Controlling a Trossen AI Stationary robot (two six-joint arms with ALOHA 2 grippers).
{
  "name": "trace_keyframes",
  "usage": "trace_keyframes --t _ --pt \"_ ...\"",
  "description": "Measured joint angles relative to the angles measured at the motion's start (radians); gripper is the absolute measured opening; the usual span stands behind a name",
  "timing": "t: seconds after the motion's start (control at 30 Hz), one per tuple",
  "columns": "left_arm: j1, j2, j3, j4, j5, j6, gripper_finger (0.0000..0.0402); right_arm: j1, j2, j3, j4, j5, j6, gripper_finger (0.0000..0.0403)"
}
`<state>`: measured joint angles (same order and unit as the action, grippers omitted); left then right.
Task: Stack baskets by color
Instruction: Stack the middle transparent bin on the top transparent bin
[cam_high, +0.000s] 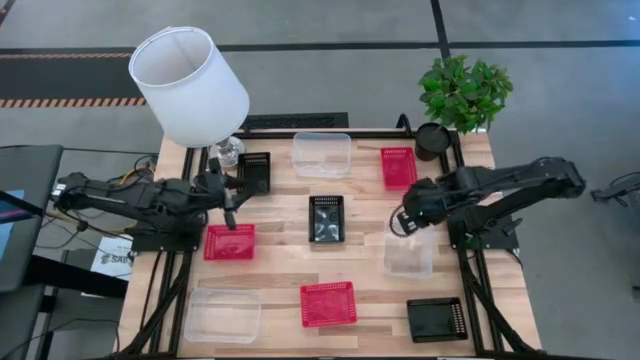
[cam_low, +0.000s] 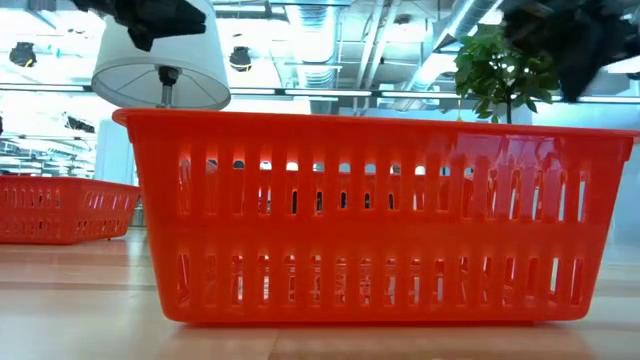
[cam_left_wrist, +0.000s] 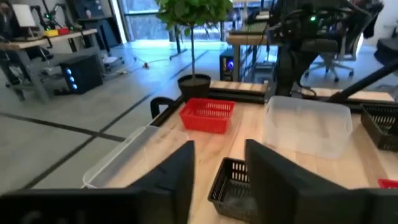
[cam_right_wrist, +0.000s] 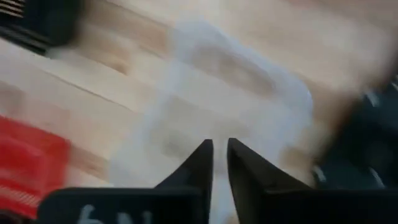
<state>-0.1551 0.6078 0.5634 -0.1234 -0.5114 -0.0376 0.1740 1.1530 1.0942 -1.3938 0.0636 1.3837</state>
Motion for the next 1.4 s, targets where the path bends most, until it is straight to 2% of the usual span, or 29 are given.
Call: trace_keyframes --t 0.07,0.2,0.4,0.5,0.63,0.8,0.9,1.0,1.1,1.13,1.23,1.4 --pt "0.000 0.028 0.009 0.004 0.001 -0.006 0.0164 0.040 0.013 -0.015 -0.057 -0.030 0.090 0.0105" --pt "0.000 0.069 0.017 0.009 0.010 -0.010 0.0207 0.091 0.010 -0.079 -0.025 -0.082 0.196 0.0171" --pt "0.000 0.082 0.017 0.009 0.055 -0.028 0.0226 0.120 -0.008 -0.196 0.045 -0.086 0.295 0.0272" --pt "0.000 0.082 0.017 0.012 0.071 -0.039 0.0222 0.128 -0.013 -0.247 0.084 -0.087 0.318 0.0293" --pt "0.000 0.082 0.017 0.029 0.087 -0.062 0.0214 0.127 -0.015 -0.330 0.220 -0.087 0.321 0.0293" --pt "0.000 0.081 0.017 0.028 0.087 -0.106 0.0206 0.126 -0.010 -0.403 0.335 -0.082 0.348 0.0274" --pt "0.000 0.081 0.017 0.028 0.084 -0.095 0.0199 0.126 -0.007 -0.405 0.335 -0.082 0.363 0.0234" --pt "0.000 0.081 0.017 0.028 0.083 -0.090 0.0185 0.126 -0.007 -0.395 0.340 -0.081 0.371 0.0153" --pt "0.000 0.081 0.017 0.029 0.081 -0.058 0.0161 0.127 -0.007 -0.371 0.332 -0.053 0.367 0.0040" --pt "0.000 0.081 0.017 0.029 0.081 -0.052 0.0152 0.127 -0.007 -0.355 0.324 -0.031 0.354 0.0021" --pt "0.000 0.081 0.017 0.041 0.081 -0.050 0.0122 0.123 -0.007 -0.257 0.208 0.029 0.341 0.0011" --pt "-0.001 0.076 0.017 0.087 0.113 -0.045 0.0072 0.084 -0.007 0.004 -0.018 0.151 0.272 0.0005"
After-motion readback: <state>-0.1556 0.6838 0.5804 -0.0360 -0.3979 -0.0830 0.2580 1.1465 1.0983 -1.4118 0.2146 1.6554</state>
